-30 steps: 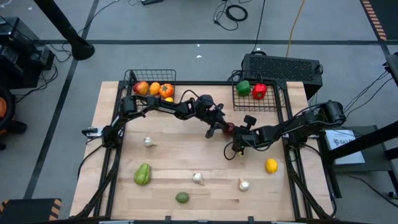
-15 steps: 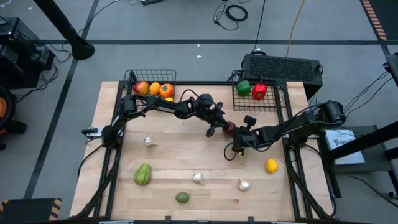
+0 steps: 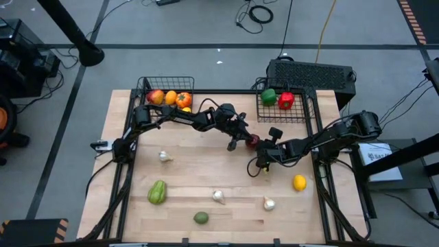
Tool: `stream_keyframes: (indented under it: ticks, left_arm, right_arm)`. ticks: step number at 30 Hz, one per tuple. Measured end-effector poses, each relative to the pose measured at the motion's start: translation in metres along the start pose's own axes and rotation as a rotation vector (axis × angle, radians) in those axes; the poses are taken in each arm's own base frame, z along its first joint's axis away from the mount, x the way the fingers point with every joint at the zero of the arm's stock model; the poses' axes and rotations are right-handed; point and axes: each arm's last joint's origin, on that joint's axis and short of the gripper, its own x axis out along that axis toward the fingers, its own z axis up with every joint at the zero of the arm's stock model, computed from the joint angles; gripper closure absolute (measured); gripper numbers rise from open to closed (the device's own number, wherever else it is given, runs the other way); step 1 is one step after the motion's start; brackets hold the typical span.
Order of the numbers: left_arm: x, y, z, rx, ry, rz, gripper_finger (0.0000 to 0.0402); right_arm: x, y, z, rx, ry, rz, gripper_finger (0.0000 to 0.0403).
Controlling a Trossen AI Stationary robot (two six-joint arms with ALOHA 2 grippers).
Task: Sort produce into baskets
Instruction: Put the red apple in the left basket
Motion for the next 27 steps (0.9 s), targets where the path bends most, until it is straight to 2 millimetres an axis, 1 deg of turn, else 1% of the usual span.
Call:
stream_keyframes:
  ticks: [11,15,22,27]
  left_arm:
    - [0.000,0.000,-0.001,-0.001,0.002,0.000,0.0383]
    - [0.000,0.000,-0.001,0.000,0.001,0.000,0.0395]
    - [0.000,0.000,0.000,-0.003,-0.004,-0.003,0.0396]
    - [-0.009,-0.004,0.010,-0.070,0.026,-0.047,0.0396]
  right_arm:
    - [0.000,-0.001,-0.003,-0.001,0.027,-0.014,0.0403]
    - [-0.002,-0.003,-0.003,0.010,0.031,-0.015,0.0403]
    - [-0.017,-0.011,0.001,0.052,-0.008,0.009,0.0403]
    - [-0.033,-0.018,0.000,0.096,-0.020,0.019,0.0403]
